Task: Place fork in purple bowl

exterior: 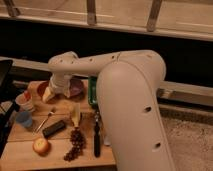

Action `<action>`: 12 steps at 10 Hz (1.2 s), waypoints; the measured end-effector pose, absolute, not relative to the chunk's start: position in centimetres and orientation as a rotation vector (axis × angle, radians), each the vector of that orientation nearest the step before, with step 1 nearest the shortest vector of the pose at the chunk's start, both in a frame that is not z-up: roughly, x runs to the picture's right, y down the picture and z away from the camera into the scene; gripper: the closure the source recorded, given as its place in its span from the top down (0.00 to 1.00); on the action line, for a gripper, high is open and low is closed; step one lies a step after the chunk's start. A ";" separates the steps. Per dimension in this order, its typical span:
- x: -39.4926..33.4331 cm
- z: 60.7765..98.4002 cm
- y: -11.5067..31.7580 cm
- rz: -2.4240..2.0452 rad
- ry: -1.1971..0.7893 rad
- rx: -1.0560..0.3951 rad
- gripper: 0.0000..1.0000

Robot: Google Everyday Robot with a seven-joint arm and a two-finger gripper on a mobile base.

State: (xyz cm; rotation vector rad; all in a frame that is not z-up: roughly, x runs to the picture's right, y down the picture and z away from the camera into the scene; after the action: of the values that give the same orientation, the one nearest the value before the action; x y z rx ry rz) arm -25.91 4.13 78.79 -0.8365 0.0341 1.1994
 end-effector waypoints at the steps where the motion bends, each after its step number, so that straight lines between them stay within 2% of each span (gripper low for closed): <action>1: -26.3 79.3 4.6 1.196 0.034 -0.850 0.77; 6: -30.5 82.3 6.4 1.162 -0.010 -0.928 0.77; 12: -31.4 82.6 6.6 1.154 -0.017 -0.933 0.77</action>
State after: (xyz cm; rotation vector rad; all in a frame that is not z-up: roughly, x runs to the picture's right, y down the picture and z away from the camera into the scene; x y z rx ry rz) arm -31.41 6.61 82.61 -0.9325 -0.0171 1.1536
